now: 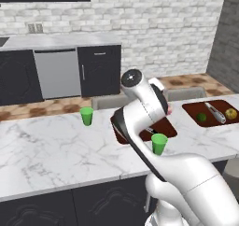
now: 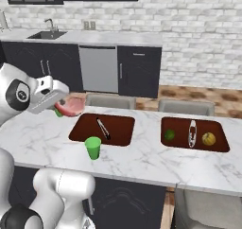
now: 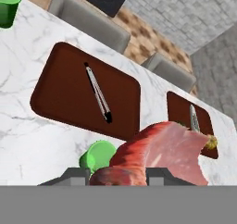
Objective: Gather the squash and lime from the fridge and place them on a tray on the dining counter. Then gather the fish and steak from the fridge and place them on the other tray.
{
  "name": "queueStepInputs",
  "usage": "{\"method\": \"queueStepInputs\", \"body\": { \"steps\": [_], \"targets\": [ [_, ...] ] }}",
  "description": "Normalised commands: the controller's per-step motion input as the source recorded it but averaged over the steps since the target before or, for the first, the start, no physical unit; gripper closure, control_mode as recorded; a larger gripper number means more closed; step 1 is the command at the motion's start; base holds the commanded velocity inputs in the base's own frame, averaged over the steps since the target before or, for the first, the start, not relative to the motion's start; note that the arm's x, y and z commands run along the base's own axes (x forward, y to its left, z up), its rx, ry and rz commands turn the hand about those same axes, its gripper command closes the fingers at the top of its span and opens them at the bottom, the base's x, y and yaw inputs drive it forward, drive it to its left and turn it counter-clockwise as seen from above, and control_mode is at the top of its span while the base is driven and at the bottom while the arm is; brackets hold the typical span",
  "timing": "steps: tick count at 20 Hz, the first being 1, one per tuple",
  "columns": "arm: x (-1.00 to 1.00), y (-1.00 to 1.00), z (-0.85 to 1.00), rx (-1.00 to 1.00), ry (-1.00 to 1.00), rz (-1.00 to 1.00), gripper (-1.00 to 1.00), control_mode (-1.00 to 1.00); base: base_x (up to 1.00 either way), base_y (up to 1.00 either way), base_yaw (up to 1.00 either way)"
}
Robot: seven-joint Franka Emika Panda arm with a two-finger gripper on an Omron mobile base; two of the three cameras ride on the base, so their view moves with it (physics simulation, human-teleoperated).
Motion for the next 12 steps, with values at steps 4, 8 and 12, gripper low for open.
{"method": "queueStepInputs", "body": {
  "steps": [4,8,12],
  "targets": [
    [0.22,0.04,-0.39,0.06,0.00,0.04,1.00,-1.00,0.00,0.00,0.00],
    [0.35,0.06,-0.39,0.02,0.00,0.05,1.00,-1.00,0.00,0.00,0.00],
    [0.33,0.08,-0.34,0.01,0.04,0.04,1.00,-1.00,0.00,0.00,0.00]
  ]
}}
